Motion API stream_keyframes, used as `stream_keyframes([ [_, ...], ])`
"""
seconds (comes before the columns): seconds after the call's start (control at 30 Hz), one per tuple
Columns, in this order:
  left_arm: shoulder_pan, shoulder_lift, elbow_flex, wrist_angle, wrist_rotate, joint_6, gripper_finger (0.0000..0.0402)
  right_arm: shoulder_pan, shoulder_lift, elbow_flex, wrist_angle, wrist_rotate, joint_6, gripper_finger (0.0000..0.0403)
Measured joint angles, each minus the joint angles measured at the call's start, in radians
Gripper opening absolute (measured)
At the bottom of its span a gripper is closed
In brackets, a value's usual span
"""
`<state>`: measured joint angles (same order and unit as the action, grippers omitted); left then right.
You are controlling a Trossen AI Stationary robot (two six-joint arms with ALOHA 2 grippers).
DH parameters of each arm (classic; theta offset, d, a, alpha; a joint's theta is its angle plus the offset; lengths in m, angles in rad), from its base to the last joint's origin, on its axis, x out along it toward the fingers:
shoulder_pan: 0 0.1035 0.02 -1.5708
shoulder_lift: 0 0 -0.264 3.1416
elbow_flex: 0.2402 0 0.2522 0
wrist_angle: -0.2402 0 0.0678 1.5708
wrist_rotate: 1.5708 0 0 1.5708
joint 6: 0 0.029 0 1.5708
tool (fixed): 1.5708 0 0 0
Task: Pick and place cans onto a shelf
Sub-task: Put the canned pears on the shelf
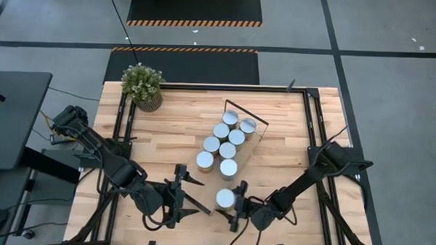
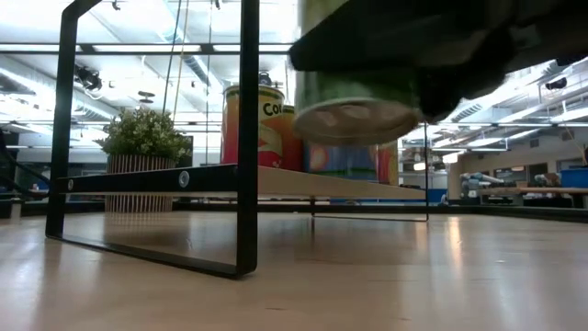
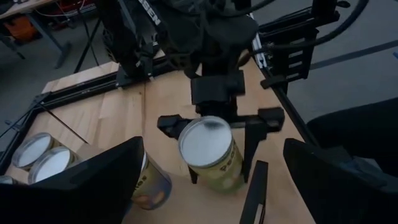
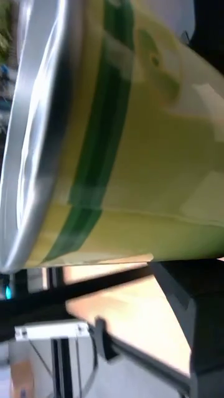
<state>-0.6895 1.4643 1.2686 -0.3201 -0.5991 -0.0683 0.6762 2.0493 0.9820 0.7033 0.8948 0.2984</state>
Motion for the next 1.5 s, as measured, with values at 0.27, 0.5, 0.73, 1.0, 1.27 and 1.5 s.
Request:
stream_keyframes([
  [0.27,0.000,0.000,0.000,-0.001,0.000,-0.005,0.0392,-0.047,0.096,0.095,0.007,0.064,-0.040,0.0332],
  [0.5,0.000,0.000,0.000,-0.007,0.000,-0.003,0.0392,-0.082,0.113,0.111,0.001,0.029,-0.040,0.0339],
  [0.73,-0.005,0.000,0.000,-0.007,0.001,-0.025,0.0392,-0.087,0.113,0.112,-0.021,0.019,-0.045,0.0373],
  [1.0,-0.005,0.000,0.000,-0.014,0.001,-0.026,0.0392,-0.083,0.083,0.112,-0.018,0.018,-0.121,0.0374],
  [1.27,-0.005,0.000,0.000,-0.013,0.001,-0.026,0.0392,-0.089,0.011,0.112,-0.019,0.000,-0.243,0.0373],
  [1.5,-0.005,0.000,0.000,-0.014,0.001,-0.026,0.0392,-0.105,0.003,0.112,-0.019,0.024,-0.300,0.0373],
])
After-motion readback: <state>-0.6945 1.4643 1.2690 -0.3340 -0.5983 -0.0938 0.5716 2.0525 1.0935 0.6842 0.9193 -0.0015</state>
